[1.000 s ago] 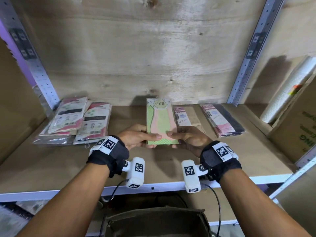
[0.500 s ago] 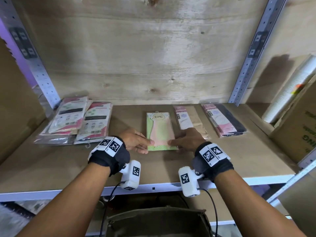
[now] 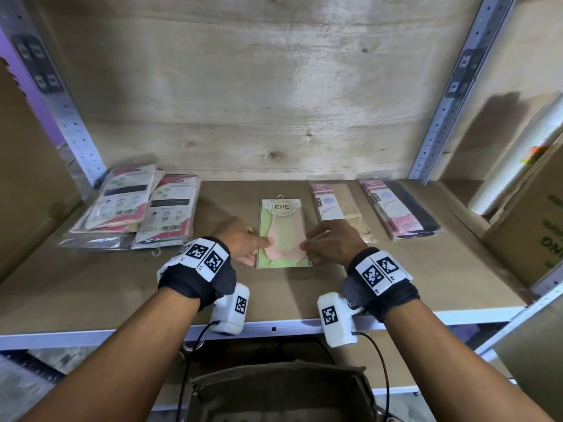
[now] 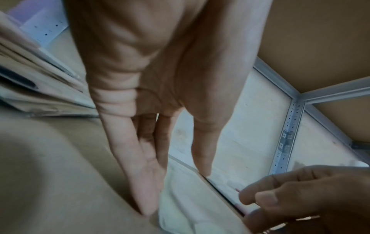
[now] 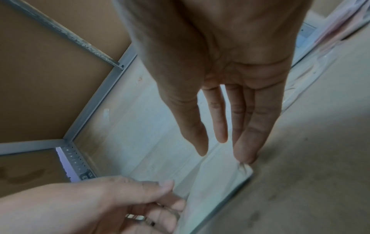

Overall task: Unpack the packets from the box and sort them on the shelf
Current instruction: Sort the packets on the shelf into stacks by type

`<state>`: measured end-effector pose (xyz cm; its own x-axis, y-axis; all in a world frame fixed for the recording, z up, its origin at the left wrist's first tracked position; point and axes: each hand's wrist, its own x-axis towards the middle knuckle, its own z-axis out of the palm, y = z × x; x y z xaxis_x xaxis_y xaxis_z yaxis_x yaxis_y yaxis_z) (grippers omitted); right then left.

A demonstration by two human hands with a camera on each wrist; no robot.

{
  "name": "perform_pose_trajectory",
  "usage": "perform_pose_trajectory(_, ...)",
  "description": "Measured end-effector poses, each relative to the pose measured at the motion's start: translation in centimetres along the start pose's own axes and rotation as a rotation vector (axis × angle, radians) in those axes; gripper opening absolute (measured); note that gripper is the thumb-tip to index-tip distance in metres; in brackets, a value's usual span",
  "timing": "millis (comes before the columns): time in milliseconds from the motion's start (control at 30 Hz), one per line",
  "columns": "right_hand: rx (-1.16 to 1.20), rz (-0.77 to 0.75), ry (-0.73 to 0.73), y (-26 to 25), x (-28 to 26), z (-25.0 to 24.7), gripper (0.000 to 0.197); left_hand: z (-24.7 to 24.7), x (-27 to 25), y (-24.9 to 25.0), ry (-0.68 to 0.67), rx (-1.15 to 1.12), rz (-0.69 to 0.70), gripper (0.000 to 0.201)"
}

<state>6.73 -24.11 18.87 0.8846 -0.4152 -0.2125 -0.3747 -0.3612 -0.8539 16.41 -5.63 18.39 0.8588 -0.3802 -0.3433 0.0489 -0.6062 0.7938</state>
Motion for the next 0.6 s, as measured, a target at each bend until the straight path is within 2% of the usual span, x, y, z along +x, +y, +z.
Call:
perform_pose_trajectory(333, 0.062, -0.017, 0.059, 0.0, 2.1, 0.3, 0.015, 0.2, 1.3, 1.2, 0.022, -0.178, -0.028, 0.041)
perform_pose_trajectory(600, 0.059, -0.063, 0.074, -0.5, 3.2, 0.5, 0.022, 0.2, 2.2, 2.0, 0.029, -0.235, -0.059, 0.04)
